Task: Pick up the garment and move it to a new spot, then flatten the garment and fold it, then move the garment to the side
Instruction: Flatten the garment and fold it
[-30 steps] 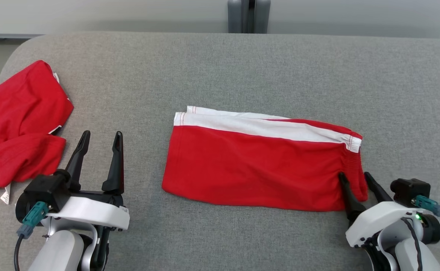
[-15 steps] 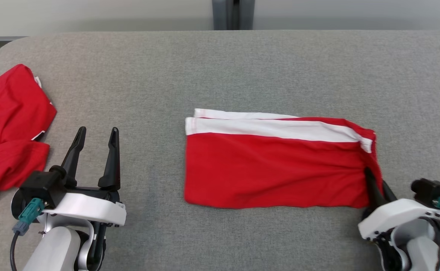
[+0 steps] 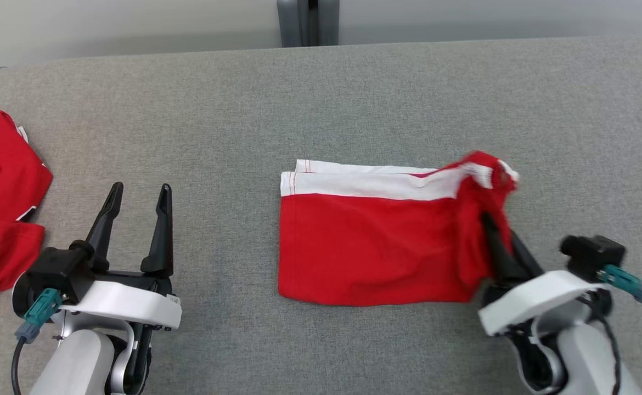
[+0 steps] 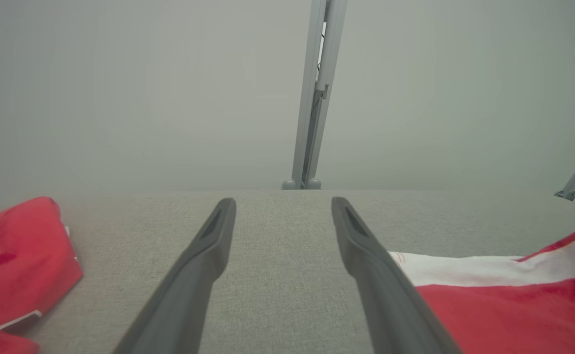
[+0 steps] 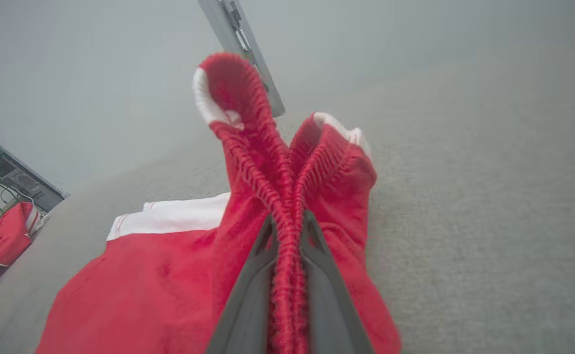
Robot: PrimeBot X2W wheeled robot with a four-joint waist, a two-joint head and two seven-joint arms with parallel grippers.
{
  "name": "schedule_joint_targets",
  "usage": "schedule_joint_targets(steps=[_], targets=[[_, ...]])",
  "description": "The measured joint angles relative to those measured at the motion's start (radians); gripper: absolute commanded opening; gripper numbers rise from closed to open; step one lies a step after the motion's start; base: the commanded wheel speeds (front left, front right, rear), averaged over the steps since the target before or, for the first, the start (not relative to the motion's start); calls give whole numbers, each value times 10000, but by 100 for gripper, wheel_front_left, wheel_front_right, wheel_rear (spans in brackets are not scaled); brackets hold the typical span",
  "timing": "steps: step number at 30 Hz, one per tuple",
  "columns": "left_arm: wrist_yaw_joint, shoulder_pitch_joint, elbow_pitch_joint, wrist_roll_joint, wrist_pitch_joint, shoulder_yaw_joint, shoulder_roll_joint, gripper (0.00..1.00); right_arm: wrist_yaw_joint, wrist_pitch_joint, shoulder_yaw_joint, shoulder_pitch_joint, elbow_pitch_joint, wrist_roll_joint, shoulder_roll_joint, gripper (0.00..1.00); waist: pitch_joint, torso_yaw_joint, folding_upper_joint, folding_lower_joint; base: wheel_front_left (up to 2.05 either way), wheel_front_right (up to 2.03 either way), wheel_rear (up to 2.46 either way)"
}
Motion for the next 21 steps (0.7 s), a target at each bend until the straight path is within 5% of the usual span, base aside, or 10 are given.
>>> schedule_joint_targets(steps=[8,19,21], targets=[[-6,-140,6,15,54,-171,-33,100,0,387,2581,-788,-1310,800,21,0,53,119,0,0,0,0,0],[-125,-310,240,-36,52,-368,-265,100,0,209,4669,-2572,1187,1858,35,0,216,774,0,-1,0,0,0],[-148,-383,274,-38,48,-385,-303,100,0,128,4901,-2833,1695,2015,35,46,281,915,0,0,0,0,0]])
